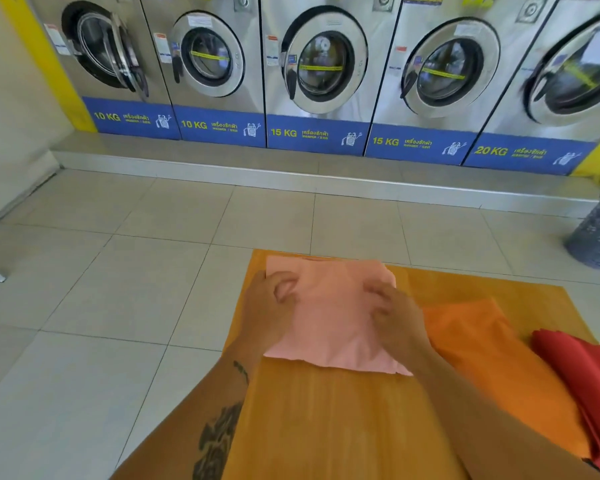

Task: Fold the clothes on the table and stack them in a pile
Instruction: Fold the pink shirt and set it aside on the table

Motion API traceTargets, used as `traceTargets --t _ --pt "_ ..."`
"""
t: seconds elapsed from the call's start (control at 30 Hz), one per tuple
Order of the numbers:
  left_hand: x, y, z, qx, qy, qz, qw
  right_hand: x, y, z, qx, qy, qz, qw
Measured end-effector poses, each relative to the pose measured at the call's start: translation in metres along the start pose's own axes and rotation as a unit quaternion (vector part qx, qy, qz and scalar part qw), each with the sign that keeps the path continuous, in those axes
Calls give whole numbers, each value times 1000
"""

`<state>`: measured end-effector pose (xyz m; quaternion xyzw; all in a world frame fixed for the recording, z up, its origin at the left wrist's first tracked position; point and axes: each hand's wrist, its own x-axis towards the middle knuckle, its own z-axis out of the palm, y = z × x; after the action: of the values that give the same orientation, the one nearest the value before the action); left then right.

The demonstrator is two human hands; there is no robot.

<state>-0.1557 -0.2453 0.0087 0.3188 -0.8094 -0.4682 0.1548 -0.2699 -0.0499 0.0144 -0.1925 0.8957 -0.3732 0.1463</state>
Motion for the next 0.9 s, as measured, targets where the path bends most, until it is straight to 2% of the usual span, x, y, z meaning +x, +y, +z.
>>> traceTargets --t 0.1,0.17,0.27,0.53,0.67,0.8,0.9 --pt "31 -12 -1 44 -24 9 999 30 0 15 -94 -79 30 992" --pt "41 -28 -1 94 -61 -10 994 37 1 27 -204 -153 74 964" --pt "38 -48 2 134 -71 -13 988 34 6 35 -253 -165 84 950" --pt "-8 -31 1 218 24 2 976 -9 8 -1 -193 -157 42 968" --pt "-50 -2 6 143 35 12 989 -61 7 -43 -157 -148 12 976" --pt "-111 40 37 41 -2 49 998 -127 21 -96 -93 -103 13 990" --pt "-164 68 66 11 -19 97 995 -183 44 -131 -37 -82 7 996"
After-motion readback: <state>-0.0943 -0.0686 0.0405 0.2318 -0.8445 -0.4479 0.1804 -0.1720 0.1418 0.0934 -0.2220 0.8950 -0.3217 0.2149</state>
